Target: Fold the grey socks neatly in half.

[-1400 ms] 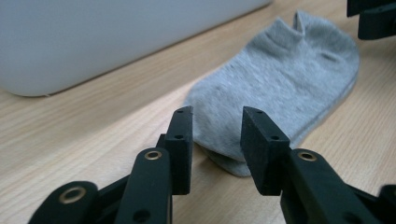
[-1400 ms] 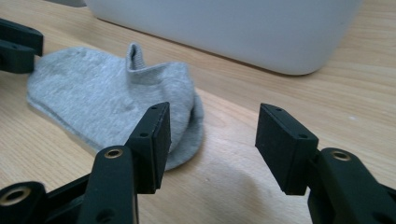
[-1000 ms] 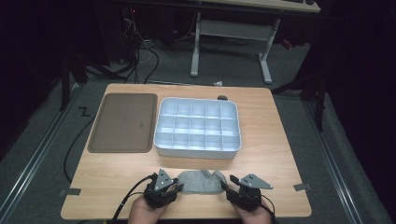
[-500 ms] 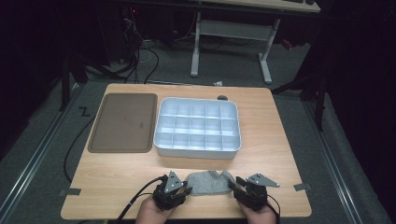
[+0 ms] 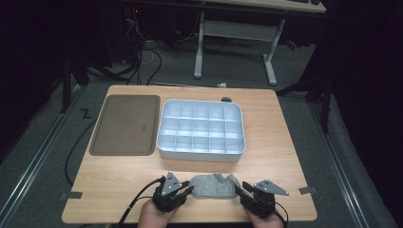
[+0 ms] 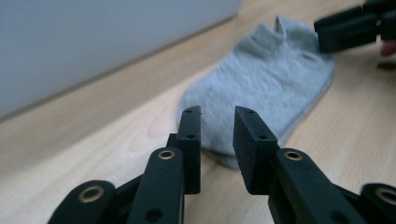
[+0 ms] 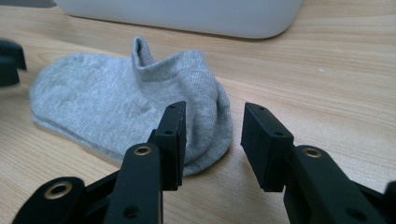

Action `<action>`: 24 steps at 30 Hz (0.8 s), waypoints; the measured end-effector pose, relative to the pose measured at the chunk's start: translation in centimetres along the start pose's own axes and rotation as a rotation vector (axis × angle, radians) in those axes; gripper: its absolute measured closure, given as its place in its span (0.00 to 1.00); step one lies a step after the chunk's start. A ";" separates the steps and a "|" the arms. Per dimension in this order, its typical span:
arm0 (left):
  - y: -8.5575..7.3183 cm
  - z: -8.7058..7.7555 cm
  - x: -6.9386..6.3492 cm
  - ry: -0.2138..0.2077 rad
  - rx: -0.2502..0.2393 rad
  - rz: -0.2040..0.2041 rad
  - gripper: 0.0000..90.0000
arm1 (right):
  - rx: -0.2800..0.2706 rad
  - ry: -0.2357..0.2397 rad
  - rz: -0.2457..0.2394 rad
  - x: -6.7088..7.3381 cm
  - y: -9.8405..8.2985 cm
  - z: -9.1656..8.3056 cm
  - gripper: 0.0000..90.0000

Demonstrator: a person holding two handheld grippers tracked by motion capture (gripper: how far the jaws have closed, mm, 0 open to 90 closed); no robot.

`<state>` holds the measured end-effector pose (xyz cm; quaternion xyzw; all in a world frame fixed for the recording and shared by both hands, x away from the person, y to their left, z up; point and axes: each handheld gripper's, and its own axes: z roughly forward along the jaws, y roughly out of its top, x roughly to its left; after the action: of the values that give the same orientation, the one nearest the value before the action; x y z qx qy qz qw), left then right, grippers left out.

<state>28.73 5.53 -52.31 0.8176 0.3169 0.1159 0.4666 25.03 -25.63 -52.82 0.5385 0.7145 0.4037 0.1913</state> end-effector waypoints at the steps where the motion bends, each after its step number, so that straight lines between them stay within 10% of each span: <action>1: 0.1 0.2 0.0 -0.001 0.004 0.001 0.81 | 0.007 0.001 -0.002 -0.1 0.0 0.1 0.68; 24: -0.1 1.7 -0.4 -0.029 0.114 0.021 0.84 | 0.031 0.000 0.001 0.3 -0.5 0.7 0.79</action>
<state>29.18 4.17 -53.30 0.8477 0.3077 0.0904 0.4227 25.07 -25.14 -53.56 0.5417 0.7205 0.3924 0.1828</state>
